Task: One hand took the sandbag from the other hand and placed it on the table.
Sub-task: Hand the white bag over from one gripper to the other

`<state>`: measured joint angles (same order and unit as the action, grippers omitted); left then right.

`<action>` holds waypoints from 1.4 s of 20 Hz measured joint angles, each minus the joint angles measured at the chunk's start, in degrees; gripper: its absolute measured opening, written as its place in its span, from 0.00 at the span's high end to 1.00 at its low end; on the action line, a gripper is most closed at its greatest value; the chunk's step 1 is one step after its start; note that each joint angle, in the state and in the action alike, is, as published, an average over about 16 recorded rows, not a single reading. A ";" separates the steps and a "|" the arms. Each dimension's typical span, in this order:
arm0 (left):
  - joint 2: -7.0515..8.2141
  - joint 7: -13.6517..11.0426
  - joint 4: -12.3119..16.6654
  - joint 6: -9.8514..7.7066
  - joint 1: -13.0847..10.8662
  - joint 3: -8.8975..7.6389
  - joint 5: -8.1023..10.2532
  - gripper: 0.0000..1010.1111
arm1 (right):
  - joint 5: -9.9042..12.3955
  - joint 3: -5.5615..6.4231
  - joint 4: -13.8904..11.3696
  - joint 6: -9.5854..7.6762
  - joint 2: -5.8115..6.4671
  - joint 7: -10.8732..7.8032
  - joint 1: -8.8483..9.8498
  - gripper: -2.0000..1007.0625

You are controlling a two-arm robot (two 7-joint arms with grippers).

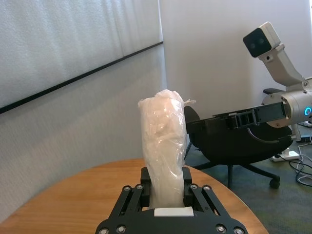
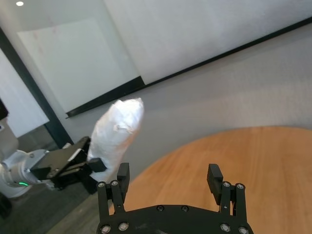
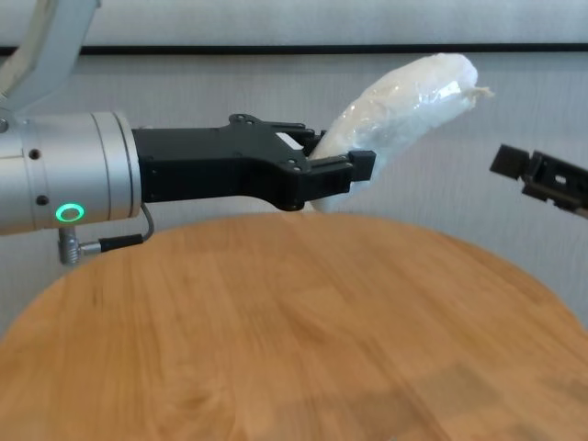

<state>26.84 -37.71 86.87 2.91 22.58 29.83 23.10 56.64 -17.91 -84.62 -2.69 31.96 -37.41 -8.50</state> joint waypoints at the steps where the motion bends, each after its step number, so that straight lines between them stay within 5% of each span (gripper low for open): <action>1: 0.00 0.00 0.00 0.00 0.00 0.00 0.00 0.62 | 0.52 -0.02 -0.28 -0.14 0.07 -0.24 0.05 0.01; 14: 0.00 0.00 0.00 0.00 0.00 0.00 0.00 0.62 | 7.57 -0.83 -3.55 -2.94 0.71 -2.52 0.56 0.01; 28: 0.00 0.00 0.00 0.00 0.00 0.00 0.00 0.62 | 10.00 -4.95 -2.48 -4.47 -1.03 -2.41 -2.91 0.01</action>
<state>26.84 -37.71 86.87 2.91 22.58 29.83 23.11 66.64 -22.87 -87.10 -7.16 30.93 -39.81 -11.41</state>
